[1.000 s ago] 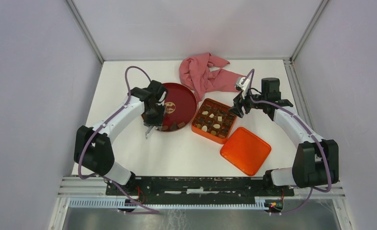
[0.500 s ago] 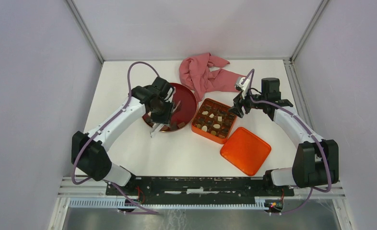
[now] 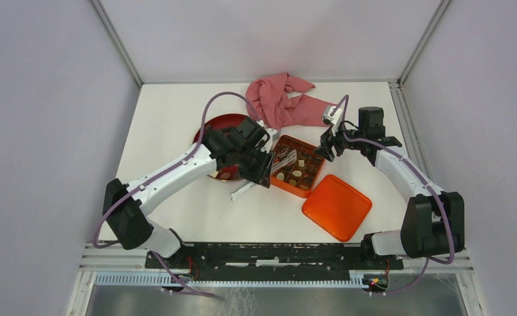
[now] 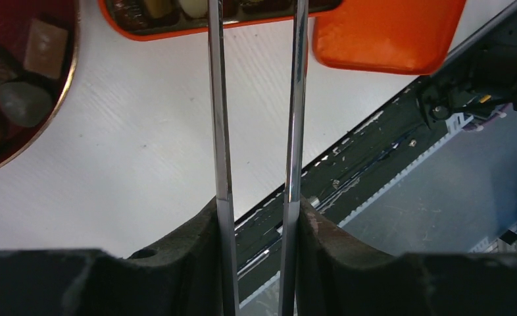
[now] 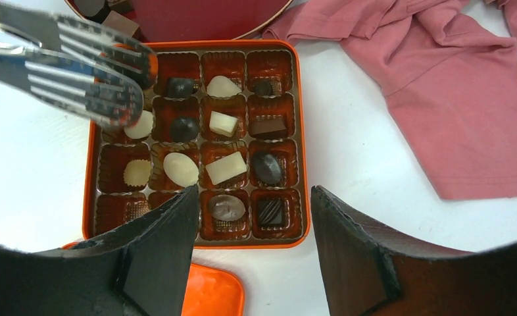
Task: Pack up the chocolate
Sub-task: Place the fake chocolate in the packing box.
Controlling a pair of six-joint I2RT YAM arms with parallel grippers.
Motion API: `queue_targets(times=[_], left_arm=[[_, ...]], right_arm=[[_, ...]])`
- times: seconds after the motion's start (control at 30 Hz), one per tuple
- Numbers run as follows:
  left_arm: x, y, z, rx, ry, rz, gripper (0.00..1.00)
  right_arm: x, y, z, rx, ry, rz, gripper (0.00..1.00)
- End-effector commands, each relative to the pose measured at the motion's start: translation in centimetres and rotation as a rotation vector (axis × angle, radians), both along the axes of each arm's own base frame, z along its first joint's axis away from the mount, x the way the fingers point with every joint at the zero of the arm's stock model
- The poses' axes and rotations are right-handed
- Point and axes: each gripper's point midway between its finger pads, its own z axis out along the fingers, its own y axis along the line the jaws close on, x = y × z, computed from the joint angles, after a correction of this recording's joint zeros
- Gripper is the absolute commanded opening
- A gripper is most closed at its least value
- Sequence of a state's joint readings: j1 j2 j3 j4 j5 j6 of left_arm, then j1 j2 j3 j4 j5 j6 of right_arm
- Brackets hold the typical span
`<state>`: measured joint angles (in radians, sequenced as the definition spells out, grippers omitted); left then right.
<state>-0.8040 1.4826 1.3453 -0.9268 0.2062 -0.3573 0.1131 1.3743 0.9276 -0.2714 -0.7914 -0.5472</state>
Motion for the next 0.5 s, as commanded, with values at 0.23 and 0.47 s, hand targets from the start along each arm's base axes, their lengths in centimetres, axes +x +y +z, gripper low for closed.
queue_targets(times=[0.23,0.47], left_arm=[[-1.1,-6.1,0.0,-0.094,0.027,-0.07,0.33],[-2.0,-6.9,-1.0,-0.08,0.053,-0.096,0.34]], right_arm=[[1.5,-0.6,2.6,-0.009,-0.084,-0.034,0.69],[1.6,-0.7,2.5,-0.013,-0.082,-0.046,0.69]])
